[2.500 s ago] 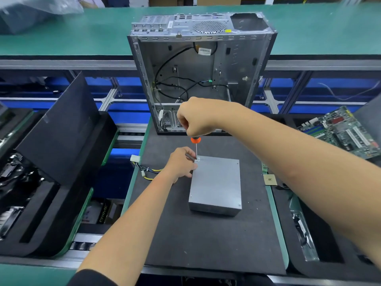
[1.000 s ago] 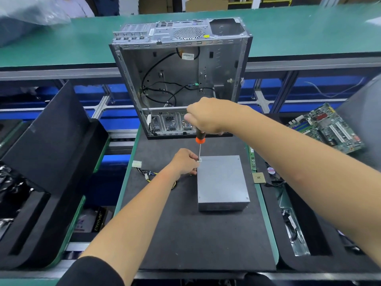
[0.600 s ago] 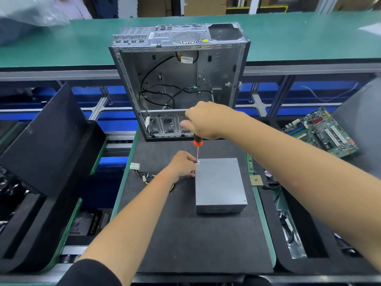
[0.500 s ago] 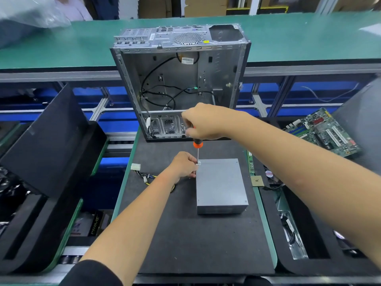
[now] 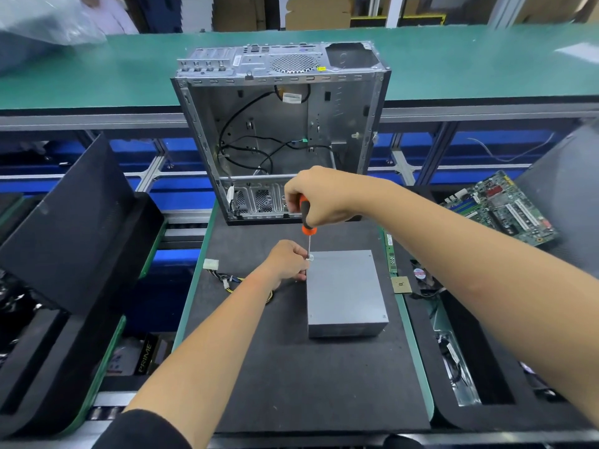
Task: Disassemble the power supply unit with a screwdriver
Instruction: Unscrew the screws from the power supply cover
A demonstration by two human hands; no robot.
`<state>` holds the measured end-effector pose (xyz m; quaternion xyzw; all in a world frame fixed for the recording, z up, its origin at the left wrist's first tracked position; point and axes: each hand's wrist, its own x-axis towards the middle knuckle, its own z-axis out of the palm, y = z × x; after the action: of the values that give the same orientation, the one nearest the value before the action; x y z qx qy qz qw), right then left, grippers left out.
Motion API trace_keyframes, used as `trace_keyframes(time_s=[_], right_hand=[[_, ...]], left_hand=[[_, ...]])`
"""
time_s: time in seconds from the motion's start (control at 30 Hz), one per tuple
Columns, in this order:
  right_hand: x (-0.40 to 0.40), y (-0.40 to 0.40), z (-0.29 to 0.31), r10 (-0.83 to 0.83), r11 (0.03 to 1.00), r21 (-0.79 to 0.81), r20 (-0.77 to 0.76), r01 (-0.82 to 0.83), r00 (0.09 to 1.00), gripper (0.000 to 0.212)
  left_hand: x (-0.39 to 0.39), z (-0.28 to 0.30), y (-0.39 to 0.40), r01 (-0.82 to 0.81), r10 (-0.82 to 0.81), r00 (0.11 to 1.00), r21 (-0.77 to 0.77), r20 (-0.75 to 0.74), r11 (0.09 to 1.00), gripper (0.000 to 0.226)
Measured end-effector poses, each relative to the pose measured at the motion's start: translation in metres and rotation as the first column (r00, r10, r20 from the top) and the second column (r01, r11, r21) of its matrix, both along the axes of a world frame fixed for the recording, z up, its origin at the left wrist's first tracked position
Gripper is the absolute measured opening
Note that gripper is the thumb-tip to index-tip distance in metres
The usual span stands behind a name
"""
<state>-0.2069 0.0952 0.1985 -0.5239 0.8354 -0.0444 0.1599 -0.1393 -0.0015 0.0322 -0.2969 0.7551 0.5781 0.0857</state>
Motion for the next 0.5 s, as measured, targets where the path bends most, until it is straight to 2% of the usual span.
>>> trace_keyframes(time_s=[0.07, 0.1, 0.17, 0.23, 0.3, 0.4, 0.43, 0.5], right_hand=[[0.003, 0.000, -0.002, -0.023, 0.999, -0.036, 0.007, 0.024, 1.000, 0.016], [0.004, -0.001, -0.005, -0.061, 0.998, -0.035, -0.045, 0.060, 0.997, 0.022], [0.006, -0.003, -0.009, -0.123, 0.992, 0.008, -0.253, 0.129, 0.960, 0.039], [0.008, -0.006, -0.011, -0.085, 0.995, 0.023, -0.341, 0.098, 0.936, 0.032], [0.007, -0.006, -0.007, -0.023, 1.000, 0.009, -0.222, 0.025, 0.975, 0.007], [0.006, -0.003, 0.001, 0.001, 1.000, 0.003, 0.024, -0.001, 1.000, 0.025], [0.007, -0.003, 0.001, -0.007, 1.000, 0.006, 0.025, 0.007, 1.000, 0.023], [0.008, -0.005, -0.003, -0.044, 0.999, 0.026, -0.097, 0.047, 0.994, 0.018]], left_hand=[[0.000, -0.001, 0.000, 0.005, -0.005, 1.000, -0.003, -0.006, 1.000, 0.013], [0.000, -0.001, 0.000, 0.007, -0.007, 1.000, -0.002, -0.008, 1.000, 0.011], [0.000, -0.002, 0.000, 0.006, -0.006, 1.000, 0.001, -0.006, 1.000, 0.010], [0.000, -0.002, 0.000, 0.004, -0.004, 1.000, 0.006, 0.000, 1.000, 0.012], [0.000, -0.001, 0.000, -0.001, 0.001, 1.000, 0.008, 0.001, 1.000, 0.014], [0.001, -0.001, 0.000, -0.005, 0.006, 1.000, 0.015, -0.005, 1.000, 0.018], [0.001, -0.002, 0.000, -0.004, 0.004, 1.000, 0.015, -0.004, 1.000, 0.018], [0.000, -0.002, 0.000, -0.003, 0.003, 1.000, 0.010, 0.001, 1.000, 0.015]])
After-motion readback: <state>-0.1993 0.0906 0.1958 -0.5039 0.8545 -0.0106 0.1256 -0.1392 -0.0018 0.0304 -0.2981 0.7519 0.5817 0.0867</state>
